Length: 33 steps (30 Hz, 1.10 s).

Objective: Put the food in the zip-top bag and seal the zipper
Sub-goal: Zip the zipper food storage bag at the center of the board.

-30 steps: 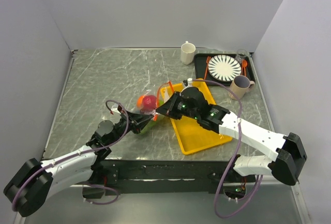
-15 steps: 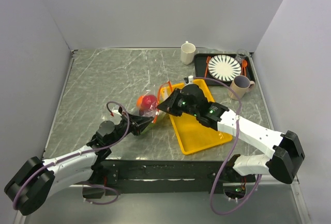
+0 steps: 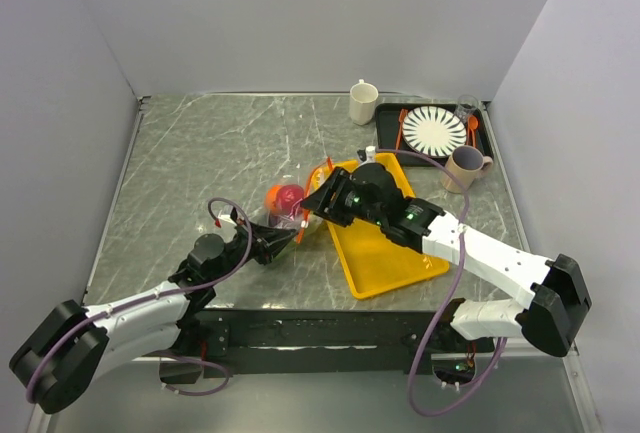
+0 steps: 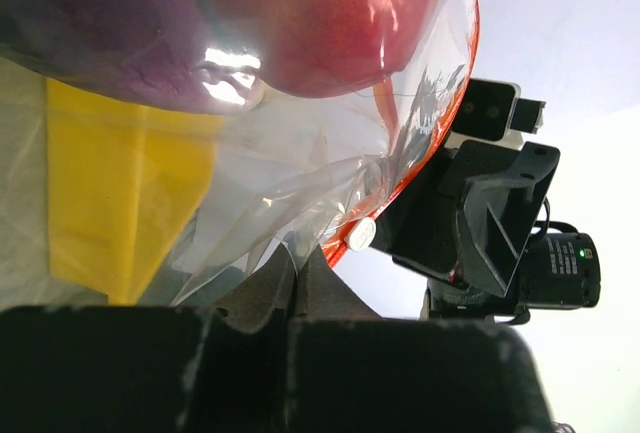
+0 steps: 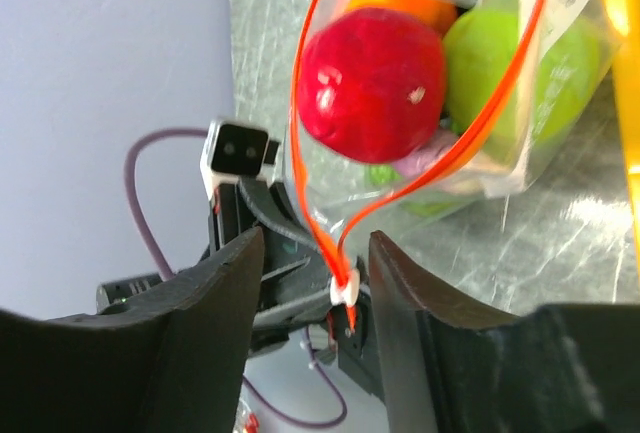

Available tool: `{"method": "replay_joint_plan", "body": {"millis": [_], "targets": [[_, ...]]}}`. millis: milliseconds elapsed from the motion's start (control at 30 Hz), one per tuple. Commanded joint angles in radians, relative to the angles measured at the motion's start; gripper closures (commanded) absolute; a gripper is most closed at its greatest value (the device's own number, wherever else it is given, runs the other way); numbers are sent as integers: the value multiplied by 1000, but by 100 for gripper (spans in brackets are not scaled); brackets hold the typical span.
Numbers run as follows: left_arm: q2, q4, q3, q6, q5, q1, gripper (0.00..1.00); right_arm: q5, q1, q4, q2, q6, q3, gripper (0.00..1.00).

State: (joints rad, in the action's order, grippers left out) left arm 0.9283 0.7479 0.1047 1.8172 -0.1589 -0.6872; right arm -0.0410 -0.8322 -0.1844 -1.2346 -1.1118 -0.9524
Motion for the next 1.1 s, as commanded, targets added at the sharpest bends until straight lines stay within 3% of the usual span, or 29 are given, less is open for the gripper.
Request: {"method": "replay_joint_plan", "body": {"millis": [0,500,733,800,1067], "targets": [[9,50,13,-18,-11,-3,99,15,-34,-4,21,-11,-26,50],[18,60,20,-16,-10,-3,99,10,-76,-35,-25,-23,-39,60],[10,59,20,-16,-10,-3,99,39,-79,-64,-20,-20,-42,52],[7,57,18,-15,-10,-3,99,39,-81,-63,-14,-22,-40,59],[6,64,12,-12,-5,-3,99,30,-79,-73,-31,-19,-48,66]]}}
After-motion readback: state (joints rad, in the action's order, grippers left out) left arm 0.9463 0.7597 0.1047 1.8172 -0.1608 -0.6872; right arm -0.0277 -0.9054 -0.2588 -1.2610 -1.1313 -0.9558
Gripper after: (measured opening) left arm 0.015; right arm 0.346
